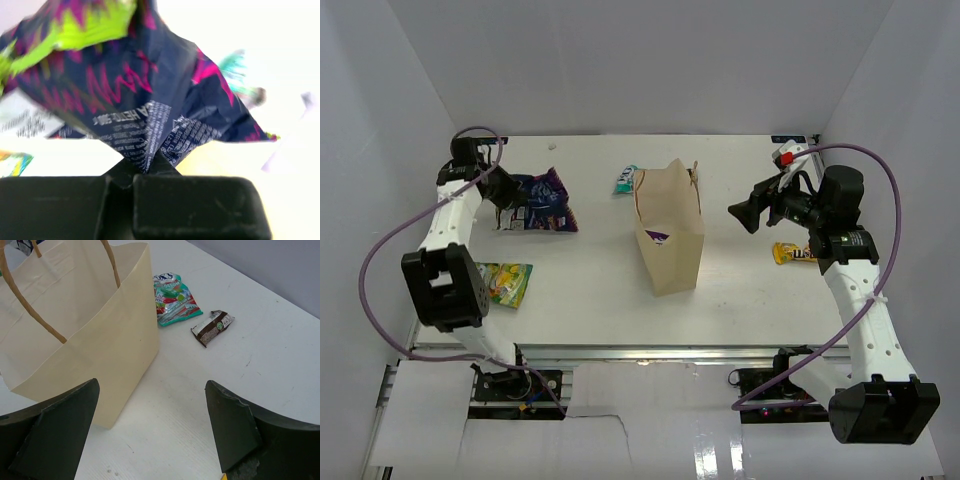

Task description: Place the snacks into the paper bag

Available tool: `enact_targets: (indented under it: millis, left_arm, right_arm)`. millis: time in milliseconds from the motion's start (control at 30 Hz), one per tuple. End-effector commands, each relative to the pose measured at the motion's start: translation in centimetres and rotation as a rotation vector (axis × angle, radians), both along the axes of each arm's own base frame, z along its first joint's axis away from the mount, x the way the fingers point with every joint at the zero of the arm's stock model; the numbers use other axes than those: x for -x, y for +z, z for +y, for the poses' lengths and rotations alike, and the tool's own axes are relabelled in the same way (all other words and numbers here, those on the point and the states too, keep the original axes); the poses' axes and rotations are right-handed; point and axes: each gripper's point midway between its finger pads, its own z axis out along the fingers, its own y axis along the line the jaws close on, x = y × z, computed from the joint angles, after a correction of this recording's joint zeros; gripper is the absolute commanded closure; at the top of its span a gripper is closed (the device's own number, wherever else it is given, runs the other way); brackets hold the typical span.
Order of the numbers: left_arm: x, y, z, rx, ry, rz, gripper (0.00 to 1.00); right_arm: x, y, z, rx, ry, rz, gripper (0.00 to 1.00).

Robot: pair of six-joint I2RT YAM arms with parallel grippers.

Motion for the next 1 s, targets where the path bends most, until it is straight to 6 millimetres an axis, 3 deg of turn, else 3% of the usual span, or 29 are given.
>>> enact_targets:
  millis: [0,33,100,333,467,633,733,800,967]
  left_arm:
    - [-2.2,14.1,-3.5,-0.003,-0.272,-0.617,1.00]
    - [-1.8,14.6,-3.7,0.002,-0.287,-0.643,1.00]
    - [-1.0,17.5,-4.5,0.000,-0.329,-0.752,1.00]
    - [0.9,25.1,-6.6,0.052,-0.418,-0.981,1.00]
    - [2.2,30.7,-8.0,0.103,-0.488,-1.112,1.00]
    - [2.9,34.9,-10.6,0.147,-0.568,-1.204,1.00]
    - [3.6,37.4,-12.9,0.183,-0.626,-1.263,1.00]
    - [4.7,38.9,-15.8,0.226,-0.690,-1.297,1.00]
    - [6.0,40.1,-21.2,0.314,-0.798,-1.318,1.00]
  right_arm:
    - [0.3,1.9,0.2,-0.020,0.016,-0.059,0.08]
    - [0.3,2.0,0.2,-0.021,0.018,-0.060,0.08]
    - [0.3,2.1,0.1,-0.022,0.016,-0.062,0.08]
    - [0.5,2.7,0.0,-0.025,0.005,-0.075,0.08]
    - [0.7,2.8,-0.1,-0.026,-0.002,-0.080,0.08]
    - [0.8,3.0,-0.2,-0.026,-0.007,-0.086,0.08]
    - [0.8,2.9,-0.2,-0.026,-0.012,-0.084,0.08]
    - [0.8,2.9,-0.3,-0.025,-0.016,-0.085,0.08]
    - [0.8,2.8,-0.5,-0.023,-0.027,-0.085,0.08]
